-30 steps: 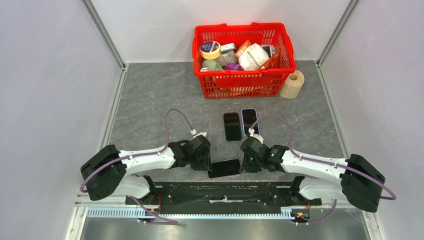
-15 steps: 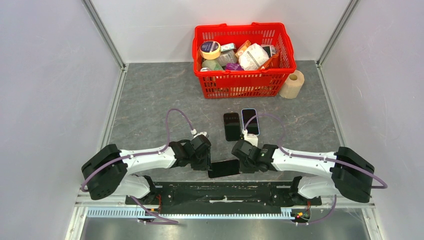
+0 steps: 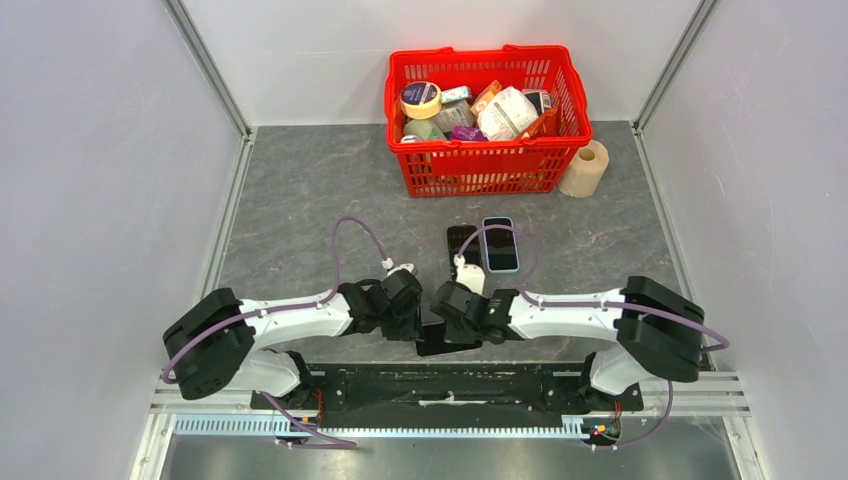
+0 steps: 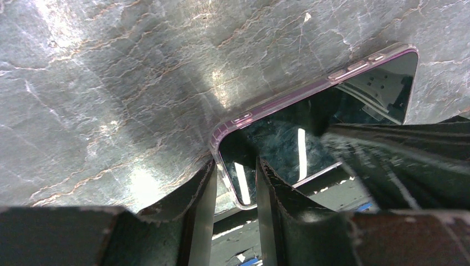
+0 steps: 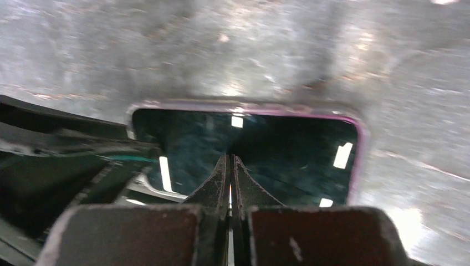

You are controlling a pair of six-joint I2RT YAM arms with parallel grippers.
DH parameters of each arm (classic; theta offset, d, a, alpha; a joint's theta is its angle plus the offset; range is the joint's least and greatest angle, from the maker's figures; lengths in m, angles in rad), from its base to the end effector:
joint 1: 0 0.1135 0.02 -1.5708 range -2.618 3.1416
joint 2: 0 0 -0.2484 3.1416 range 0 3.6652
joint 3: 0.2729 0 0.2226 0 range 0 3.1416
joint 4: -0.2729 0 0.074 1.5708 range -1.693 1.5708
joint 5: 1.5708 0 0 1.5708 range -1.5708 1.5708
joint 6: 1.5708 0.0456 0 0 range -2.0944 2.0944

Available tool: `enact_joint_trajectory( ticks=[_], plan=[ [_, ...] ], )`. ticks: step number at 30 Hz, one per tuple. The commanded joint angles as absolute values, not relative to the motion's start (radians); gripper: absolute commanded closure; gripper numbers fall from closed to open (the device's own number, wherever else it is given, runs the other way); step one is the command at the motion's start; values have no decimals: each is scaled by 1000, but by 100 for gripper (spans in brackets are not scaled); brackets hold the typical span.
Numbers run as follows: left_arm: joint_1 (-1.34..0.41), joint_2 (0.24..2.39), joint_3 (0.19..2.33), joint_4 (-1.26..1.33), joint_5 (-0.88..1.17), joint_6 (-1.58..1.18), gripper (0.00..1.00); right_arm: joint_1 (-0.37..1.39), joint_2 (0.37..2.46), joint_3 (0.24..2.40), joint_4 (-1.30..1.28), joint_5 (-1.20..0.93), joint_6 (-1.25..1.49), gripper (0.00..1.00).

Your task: Put the phone into the phone case

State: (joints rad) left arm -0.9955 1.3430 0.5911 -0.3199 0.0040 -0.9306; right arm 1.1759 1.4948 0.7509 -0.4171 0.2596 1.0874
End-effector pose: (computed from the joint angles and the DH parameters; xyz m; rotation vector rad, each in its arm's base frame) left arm 0.1188 -0.1836 0.1479 0.0923 2.7991 -0.5890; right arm 0.1057 0.2231 0.1519 -0.0465 2.7137 0.3598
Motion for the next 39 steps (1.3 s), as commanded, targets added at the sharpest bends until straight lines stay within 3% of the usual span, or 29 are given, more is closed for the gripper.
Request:
enact_joint_trajectory(
  ticks=[1,9,18,24,31,39],
  plan=[
    [-999,1388,576,-324,-50,-923,63,1199,1657,695,-462,242,1116,100],
    [-999,1369,568,-334,-65,-923,63,1182,1495,686,-527,290,1096,98],
    [-1000,1354,557,-344,-71,-927,63,1057,1148,647,-624,294,1017,53],
    [-1000,1368,566,-342,-66,-920,63,998,1176,617,-530,178,946,40],
    [-1000,1393,581,-344,-54,-905,63,994,1256,620,-470,149,940,40],
    [-1000,1442,594,-330,-31,-895,62,994,1333,611,-429,140,947,47]
  ],
)
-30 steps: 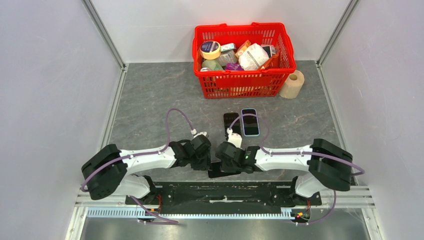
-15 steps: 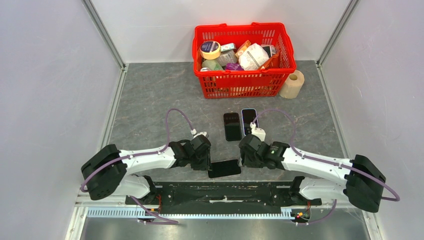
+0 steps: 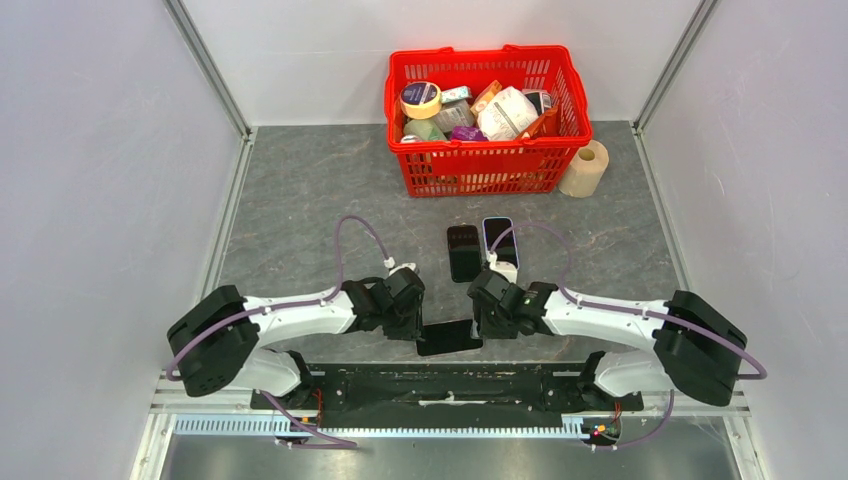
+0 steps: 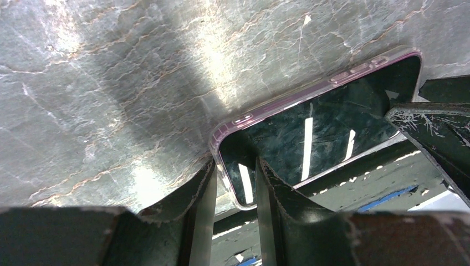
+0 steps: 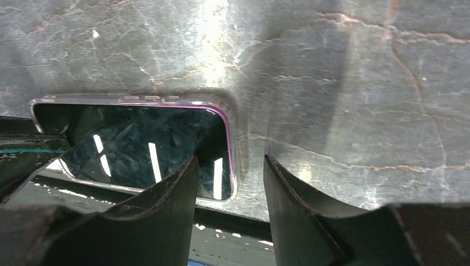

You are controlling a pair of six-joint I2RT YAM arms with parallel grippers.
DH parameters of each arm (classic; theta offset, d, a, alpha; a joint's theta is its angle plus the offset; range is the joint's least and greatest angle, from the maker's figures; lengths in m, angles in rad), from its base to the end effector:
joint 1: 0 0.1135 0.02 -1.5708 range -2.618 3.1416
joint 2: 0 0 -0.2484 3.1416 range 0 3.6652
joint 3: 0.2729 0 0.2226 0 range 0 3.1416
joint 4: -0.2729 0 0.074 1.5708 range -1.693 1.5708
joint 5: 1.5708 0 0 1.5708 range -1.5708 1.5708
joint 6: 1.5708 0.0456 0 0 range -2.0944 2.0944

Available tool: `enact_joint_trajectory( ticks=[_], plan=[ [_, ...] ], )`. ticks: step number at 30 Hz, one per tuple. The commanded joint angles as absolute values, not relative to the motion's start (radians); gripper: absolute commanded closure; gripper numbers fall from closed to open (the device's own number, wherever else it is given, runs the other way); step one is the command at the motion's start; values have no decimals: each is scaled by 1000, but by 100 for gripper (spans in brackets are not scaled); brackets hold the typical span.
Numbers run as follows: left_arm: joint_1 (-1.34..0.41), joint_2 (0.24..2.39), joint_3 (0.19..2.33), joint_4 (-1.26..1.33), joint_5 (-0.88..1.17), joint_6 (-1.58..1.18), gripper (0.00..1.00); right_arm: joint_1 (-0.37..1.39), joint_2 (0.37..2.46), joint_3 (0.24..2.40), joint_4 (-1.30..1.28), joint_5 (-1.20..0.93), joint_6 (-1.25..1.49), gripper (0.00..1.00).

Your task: Put the phone into the phone case

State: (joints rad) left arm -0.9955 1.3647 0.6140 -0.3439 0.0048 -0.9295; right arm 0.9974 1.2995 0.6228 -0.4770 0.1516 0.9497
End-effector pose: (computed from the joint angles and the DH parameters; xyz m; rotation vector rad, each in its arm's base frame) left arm 0.1204 -0.1861 0.1480 0.0947 2.8174 -0.5653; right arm 0.1177 0.1696 0.1565 -0.0215 2.7609 0.3652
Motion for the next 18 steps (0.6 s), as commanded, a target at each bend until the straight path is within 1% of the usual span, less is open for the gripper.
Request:
enact_joint_trajectory(
  ticks=[1,5,9,13,16,17,18],
  plan=[
    [-1000,1451,595,-327,-27,-892,62,994,1345,611,-424,140,947,48],
    [-1000,1486,601,-317,-17,-885,62,996,1399,611,-401,137,949,51],
    [-1001,1526,605,-288,-5,-888,63,1004,1464,611,-376,143,960,59],
    [-1012,1577,611,-251,29,-900,64,1054,1551,621,-344,155,993,74],
    [-1023,1606,619,-237,32,-909,65,1091,1630,648,-343,162,1011,88],
    [-1026,1611,621,-235,32,-912,66,1094,1641,650,-343,162,1015,92],
    [-1026,1612,620,-235,31,-914,66,1094,1640,649,-345,165,1018,93]
  ],
)
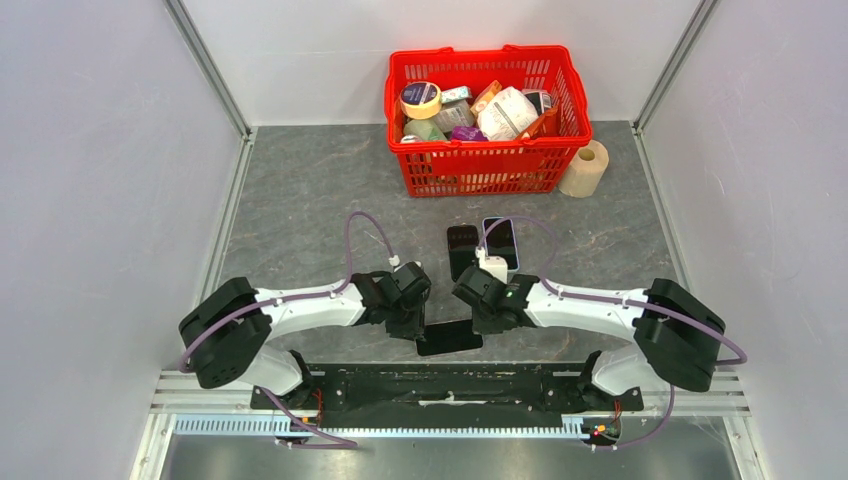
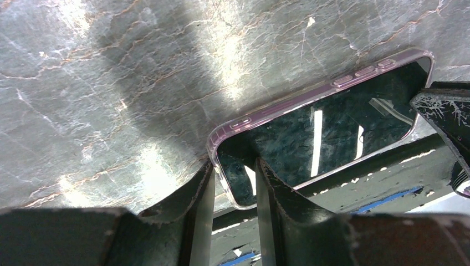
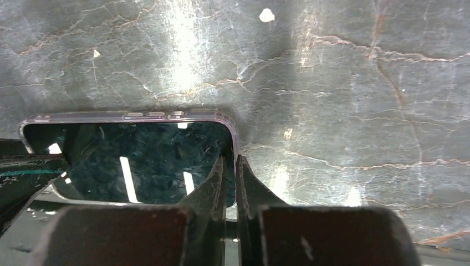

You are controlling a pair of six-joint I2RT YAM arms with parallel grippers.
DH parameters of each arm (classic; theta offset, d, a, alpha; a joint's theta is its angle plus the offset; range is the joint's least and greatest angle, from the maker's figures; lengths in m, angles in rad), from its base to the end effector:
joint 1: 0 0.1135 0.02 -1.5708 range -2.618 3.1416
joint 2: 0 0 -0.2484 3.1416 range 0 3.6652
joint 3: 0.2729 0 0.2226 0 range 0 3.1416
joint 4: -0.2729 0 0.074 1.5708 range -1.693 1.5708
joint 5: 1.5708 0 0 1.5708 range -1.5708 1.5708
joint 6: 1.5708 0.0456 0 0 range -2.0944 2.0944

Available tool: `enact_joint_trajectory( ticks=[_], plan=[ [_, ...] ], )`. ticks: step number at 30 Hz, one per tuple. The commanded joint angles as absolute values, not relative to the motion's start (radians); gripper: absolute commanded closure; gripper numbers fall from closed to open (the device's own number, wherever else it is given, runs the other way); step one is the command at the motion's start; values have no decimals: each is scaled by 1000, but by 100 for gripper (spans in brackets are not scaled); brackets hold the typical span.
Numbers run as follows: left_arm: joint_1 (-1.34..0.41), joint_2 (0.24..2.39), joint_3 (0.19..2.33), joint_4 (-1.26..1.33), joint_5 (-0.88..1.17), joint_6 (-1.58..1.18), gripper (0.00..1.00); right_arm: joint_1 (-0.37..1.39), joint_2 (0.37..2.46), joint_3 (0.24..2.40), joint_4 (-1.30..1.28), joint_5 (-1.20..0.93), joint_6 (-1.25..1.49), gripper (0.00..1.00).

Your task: Put the phone into the phone case

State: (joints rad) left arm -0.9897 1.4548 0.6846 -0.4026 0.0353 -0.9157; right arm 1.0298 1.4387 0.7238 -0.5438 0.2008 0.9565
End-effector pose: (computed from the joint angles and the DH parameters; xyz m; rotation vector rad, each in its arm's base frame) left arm 0.1267 -0.1958 0.1438 0.1175 2.8942 -0.5057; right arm 0.1236 0.1881 0.1516 -0.0582 2.7964 0.2148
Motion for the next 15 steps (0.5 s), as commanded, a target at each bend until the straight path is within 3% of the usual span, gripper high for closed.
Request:
enact_joint_trajectory(
  ticks=[1,6,11,15],
  plan=[
    [-1026,1608,620,-236,29,-916,67,1094,1626,647,-353,172,1019,93],
    [-1026,1547,629,-289,-30,-909,67,1063,1477,657,-461,227,994,81],
    [-1025,1479,668,-371,-95,-884,66,1024,1278,655,-573,246,979,62],
    [-1024,1446,715,-409,-120,-859,63,1027,1170,623,-603,206,1008,61]
  ],
)
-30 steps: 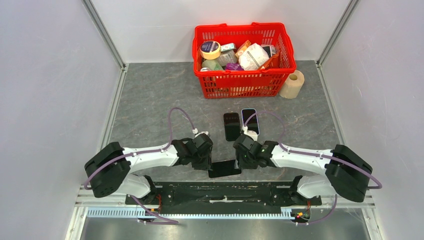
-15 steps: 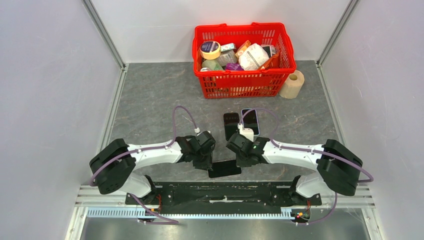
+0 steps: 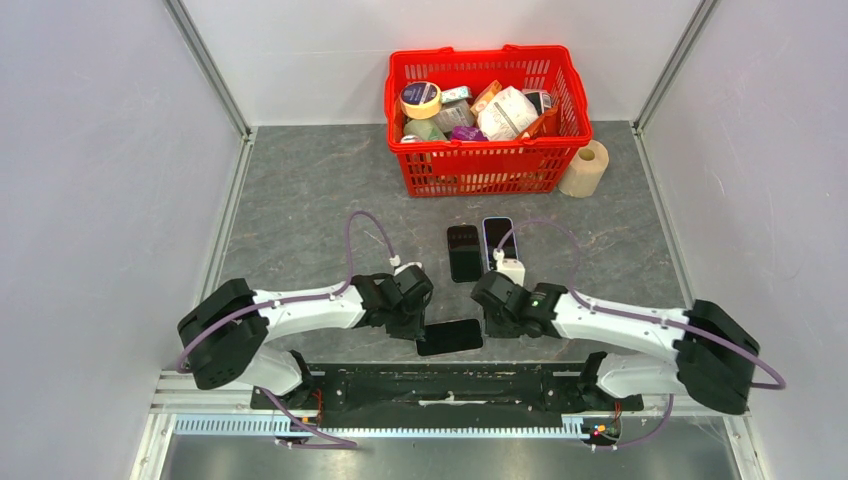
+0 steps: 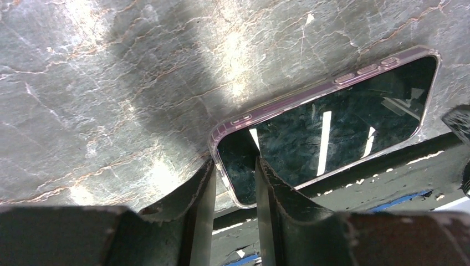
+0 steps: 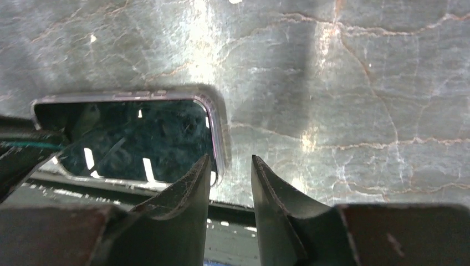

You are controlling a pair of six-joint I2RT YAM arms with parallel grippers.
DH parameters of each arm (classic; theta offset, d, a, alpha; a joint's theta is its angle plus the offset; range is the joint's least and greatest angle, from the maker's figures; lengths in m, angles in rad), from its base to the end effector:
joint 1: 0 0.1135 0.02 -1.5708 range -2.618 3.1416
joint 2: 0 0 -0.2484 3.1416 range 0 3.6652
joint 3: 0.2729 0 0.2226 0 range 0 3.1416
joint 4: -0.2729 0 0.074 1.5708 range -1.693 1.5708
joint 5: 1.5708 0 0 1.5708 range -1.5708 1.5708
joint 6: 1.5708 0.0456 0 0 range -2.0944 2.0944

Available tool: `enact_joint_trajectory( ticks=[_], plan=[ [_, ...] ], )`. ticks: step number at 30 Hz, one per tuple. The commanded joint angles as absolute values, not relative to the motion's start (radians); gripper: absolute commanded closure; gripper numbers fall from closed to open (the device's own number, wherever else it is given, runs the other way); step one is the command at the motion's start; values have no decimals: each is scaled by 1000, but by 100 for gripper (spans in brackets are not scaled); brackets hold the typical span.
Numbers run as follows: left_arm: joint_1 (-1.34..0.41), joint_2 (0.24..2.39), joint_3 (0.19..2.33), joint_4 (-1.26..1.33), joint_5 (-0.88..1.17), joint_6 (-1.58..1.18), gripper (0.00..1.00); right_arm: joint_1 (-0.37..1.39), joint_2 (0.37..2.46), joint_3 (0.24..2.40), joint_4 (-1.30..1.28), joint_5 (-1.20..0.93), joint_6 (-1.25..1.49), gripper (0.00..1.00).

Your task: Put the phone into the phone case

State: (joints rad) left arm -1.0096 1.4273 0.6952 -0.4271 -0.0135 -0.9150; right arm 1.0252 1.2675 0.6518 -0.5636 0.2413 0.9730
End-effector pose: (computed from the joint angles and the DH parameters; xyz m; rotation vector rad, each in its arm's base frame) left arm 0.1239 -0.1960 0.1511 0.1311 2.8537 -0.4783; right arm 0.1134 0.1658 0.1664 -0.0056 2.7173 0.2748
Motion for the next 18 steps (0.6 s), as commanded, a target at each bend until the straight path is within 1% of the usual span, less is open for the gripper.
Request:
enact_joint_trajectory(
  ticks=[1,5,10,18],
  plan=[
    [-1023,1441,727,-418,-123,-854,62,1031,1149,610,-599,192,1017,61],
    [-1023,1425,785,-453,-142,-817,59,1066,1101,566,-598,180,1059,69],
    [-1021,1430,843,-480,-153,-772,50,1129,1106,547,-565,168,1106,77],
    [-1021,1456,887,-479,-132,-717,41,1160,1225,573,-496,198,1120,79]
  ],
)
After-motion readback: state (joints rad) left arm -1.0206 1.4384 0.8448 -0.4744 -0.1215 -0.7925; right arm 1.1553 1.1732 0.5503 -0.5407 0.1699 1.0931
